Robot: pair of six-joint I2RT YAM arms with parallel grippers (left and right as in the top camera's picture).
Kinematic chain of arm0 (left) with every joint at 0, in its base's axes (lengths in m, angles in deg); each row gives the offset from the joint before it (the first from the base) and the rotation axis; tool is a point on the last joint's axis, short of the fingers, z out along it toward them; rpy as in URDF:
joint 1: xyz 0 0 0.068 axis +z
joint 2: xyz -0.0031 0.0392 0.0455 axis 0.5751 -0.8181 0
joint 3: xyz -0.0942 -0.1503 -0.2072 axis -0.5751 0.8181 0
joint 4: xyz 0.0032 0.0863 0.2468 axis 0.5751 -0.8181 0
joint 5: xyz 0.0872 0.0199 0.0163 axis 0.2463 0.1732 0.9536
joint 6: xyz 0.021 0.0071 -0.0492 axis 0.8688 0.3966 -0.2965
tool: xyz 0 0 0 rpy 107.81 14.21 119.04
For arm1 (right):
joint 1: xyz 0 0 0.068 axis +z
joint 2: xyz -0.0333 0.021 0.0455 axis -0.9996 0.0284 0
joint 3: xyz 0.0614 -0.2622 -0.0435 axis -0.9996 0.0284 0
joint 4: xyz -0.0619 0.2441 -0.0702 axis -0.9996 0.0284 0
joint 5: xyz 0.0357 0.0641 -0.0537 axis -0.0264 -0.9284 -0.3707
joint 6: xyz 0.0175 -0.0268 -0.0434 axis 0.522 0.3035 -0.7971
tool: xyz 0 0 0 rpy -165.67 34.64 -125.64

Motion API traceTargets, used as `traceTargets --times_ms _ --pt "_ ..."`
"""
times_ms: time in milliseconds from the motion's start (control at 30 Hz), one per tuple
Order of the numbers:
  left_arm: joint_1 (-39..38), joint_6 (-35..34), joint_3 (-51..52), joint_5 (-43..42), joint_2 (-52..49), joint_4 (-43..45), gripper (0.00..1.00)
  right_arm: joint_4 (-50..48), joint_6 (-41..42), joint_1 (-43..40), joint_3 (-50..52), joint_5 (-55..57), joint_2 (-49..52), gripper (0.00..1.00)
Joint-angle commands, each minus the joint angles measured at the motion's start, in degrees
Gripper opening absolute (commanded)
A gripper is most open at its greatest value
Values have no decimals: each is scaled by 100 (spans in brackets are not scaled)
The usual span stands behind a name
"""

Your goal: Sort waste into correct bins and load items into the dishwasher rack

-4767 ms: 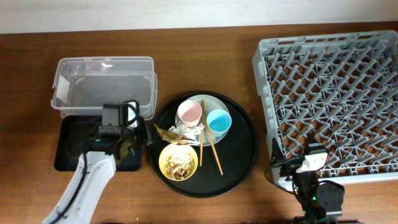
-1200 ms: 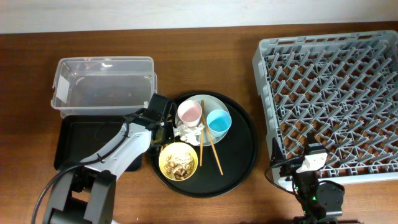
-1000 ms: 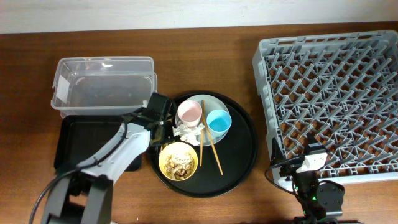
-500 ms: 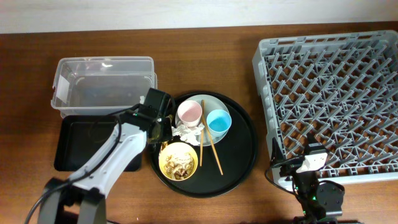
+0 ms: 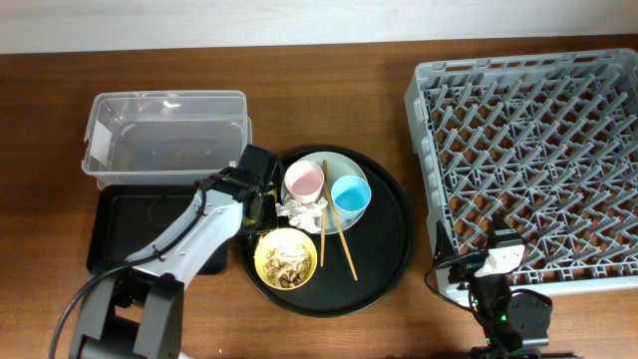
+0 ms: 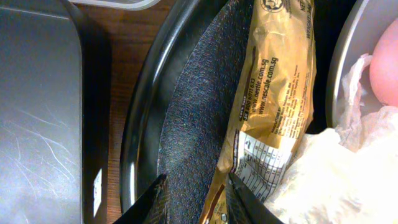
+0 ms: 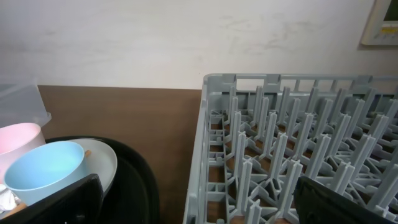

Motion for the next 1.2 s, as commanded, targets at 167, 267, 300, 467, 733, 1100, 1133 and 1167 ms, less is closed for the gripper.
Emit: traceTargets --times_ms 167,267,300,467,733,1100,1133,1167 --pt "-37 35 -116 -227 262 -26 30 7 11 17 42 9 -37 99" --pt "-37 33 -162 -234 382 -28 30 4 11 17 42 9 -37 99" --pt "-37 33 -166 -234 428 -28 30 7 11 17 42 9 -37 99" --pt "-39 35 -164 -494 490 -52 30 7 11 17 42 7 -37 99" --pt "-39 35 46 -472 461 116 30 7 11 17 42 9 -37 99" --pt "-50 35 348 -190 461 380 30 7 11 17 42 9 -37 99" --pt "-52 35 352 -195 461 378 30 7 11 17 42 9 -37 99" --pt "-63 35 352 -203 461 374 30 7 11 17 42 9 -37 99"
